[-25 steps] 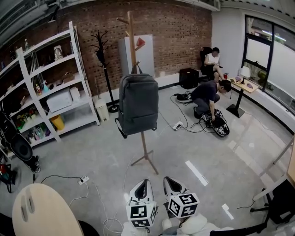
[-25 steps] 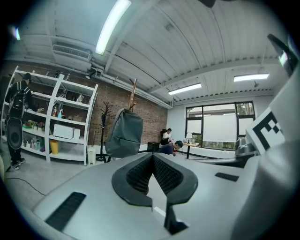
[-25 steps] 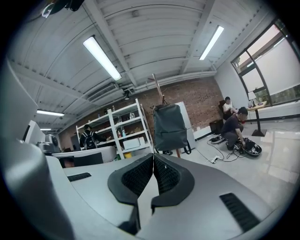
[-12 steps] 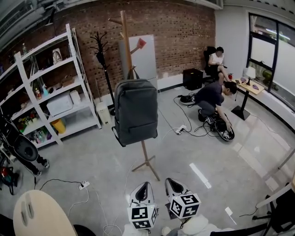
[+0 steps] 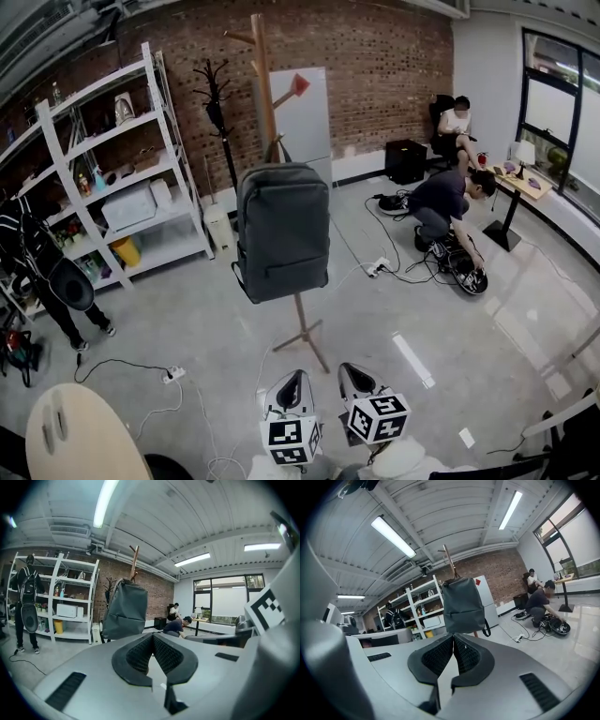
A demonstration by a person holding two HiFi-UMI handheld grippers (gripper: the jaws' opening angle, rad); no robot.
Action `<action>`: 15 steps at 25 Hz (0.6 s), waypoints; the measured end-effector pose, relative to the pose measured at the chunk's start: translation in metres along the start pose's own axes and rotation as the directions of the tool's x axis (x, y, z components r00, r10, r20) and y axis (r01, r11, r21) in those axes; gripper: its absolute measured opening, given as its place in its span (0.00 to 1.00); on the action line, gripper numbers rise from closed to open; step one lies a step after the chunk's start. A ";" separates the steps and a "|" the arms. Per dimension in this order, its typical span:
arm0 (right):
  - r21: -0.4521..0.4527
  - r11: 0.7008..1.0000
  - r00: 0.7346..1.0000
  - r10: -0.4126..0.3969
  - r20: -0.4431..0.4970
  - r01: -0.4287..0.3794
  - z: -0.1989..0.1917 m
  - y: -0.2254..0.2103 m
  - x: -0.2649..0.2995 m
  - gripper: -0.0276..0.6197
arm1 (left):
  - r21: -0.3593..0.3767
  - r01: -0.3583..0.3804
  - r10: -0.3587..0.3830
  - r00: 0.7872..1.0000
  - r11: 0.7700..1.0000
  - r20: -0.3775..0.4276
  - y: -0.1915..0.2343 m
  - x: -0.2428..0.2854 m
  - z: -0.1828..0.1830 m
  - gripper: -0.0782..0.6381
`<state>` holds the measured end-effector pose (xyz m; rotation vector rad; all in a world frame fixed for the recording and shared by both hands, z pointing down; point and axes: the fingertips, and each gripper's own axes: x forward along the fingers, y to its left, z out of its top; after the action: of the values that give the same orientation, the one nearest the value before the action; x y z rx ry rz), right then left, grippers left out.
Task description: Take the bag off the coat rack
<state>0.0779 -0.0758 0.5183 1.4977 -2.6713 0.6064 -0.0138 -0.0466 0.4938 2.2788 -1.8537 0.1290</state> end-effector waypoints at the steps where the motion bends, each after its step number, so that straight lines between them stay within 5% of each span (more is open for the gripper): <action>1: -0.001 1.000 1.000 0.004 -0.003 -0.004 0.000 0.000 0.003 0.06 | 0.002 -0.002 0.002 1.000 1.000 0.001 0.001 0.002 0.000 0.09; 15: -0.024 1.000 1.000 0.010 0.012 -0.010 0.018 -0.013 0.051 0.06 | 0.015 0.029 -0.029 0.999 0.999 0.044 0.016 0.051 0.018 0.09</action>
<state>0.0646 -0.1296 0.5165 1.4879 -2.6865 0.5651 -0.0200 -0.1028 0.4876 2.3358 -1.8460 0.0885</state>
